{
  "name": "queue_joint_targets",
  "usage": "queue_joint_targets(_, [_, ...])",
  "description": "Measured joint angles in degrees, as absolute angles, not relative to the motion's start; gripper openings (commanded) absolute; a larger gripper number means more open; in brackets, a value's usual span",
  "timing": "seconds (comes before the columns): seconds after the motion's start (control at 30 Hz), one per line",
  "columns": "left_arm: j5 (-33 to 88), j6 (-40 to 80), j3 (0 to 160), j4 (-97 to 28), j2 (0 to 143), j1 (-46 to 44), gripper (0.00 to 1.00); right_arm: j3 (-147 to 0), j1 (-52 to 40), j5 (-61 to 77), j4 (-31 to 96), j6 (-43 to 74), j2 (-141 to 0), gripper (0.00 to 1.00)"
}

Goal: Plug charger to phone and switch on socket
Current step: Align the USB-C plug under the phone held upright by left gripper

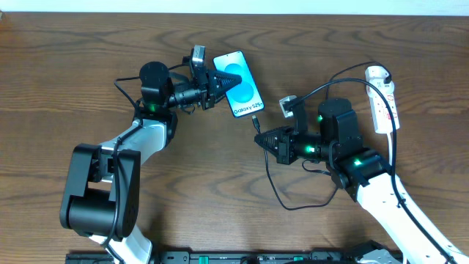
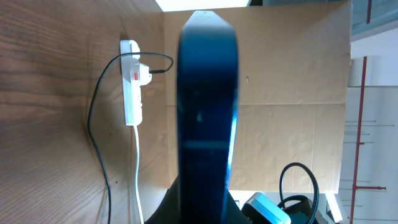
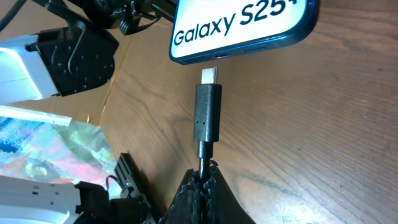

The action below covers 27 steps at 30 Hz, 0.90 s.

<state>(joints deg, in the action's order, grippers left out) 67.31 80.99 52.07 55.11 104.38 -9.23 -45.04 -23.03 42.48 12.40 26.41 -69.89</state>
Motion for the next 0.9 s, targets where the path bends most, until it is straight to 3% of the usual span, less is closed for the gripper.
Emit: queue_joint_targets(0.9, [67.31, 82.76, 52.07, 55.11, 104.38, -9.23, 0.07, -45.04, -23.03, 43.13, 8.91, 31.42, -72.38, 0.01])
